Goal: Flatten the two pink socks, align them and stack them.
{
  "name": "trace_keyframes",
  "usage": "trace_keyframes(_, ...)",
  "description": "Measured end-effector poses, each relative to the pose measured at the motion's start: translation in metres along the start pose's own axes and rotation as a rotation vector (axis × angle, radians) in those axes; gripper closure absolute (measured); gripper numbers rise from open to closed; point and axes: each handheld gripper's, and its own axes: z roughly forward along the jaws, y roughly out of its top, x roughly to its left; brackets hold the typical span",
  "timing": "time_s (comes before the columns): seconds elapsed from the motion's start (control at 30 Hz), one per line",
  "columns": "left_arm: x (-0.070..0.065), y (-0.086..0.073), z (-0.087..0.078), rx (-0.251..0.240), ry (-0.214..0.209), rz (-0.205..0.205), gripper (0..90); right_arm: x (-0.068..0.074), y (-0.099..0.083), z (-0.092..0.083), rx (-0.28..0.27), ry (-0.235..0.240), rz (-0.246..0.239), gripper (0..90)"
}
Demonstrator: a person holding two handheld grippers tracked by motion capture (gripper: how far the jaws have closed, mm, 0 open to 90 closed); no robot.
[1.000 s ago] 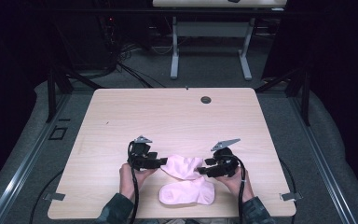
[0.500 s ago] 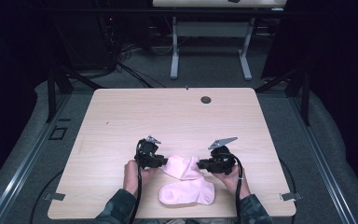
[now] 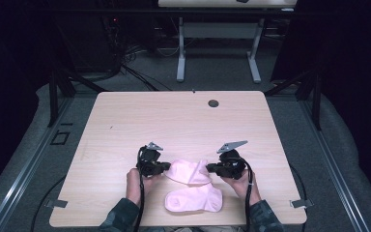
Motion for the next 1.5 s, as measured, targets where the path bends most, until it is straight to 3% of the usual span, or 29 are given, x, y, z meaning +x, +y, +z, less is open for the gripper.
trace_keyframes(0.17,-0.003,0.000,-0.016,-0.053,-0.023,-0.022,89.0,0.003,0.006,-0.014,-0.027,-0.012,-0.003,87.6)
trace_keyframes(0.37,-0.009,-0.001,-0.034,-0.092,-0.047,-0.019,89.1,0.011,0.012,-0.030,-0.037,-0.028,-0.016,87.6)
trace_keyframes(0.57,-0.019,-0.004,-0.051,-0.115,-0.073,0.002,89.1,0.020,0.012,-0.043,-0.031,-0.038,-0.028,87.6)
trace_keyframes(0.83,-0.030,-0.011,-0.064,-0.126,-0.110,-0.002,89.1,0.035,0.005,-0.063,-0.036,-0.045,-0.040,87.6)
trace_keyframes(0.93,-0.033,-0.017,-0.069,-0.122,-0.143,-0.028,89.1,0.040,0.001,-0.070,-0.031,-0.038,-0.040,87.6)
trace_keyframes(1.13,-0.042,-0.040,-0.073,-0.067,-0.224,-0.076,89.1,0.056,-0.012,-0.080,0.010,-0.027,-0.029,87.6)
trace_keyframes(1.27,-0.042,-0.049,-0.070,-0.046,-0.233,-0.095,89.0,0.058,-0.018,-0.078,0.052,-0.015,-0.019,87.6)
trace_keyframes(1.43,-0.036,-0.058,-0.055,0.008,-0.231,-0.126,89.0,0.048,-0.026,-0.057,0.123,-0.008,0.018,87.5)
trace_keyframes(1.5,-0.034,-0.059,-0.049,0.036,-0.225,-0.126,88.9,0.045,-0.028,-0.050,0.146,-0.025,0.026,87.4)
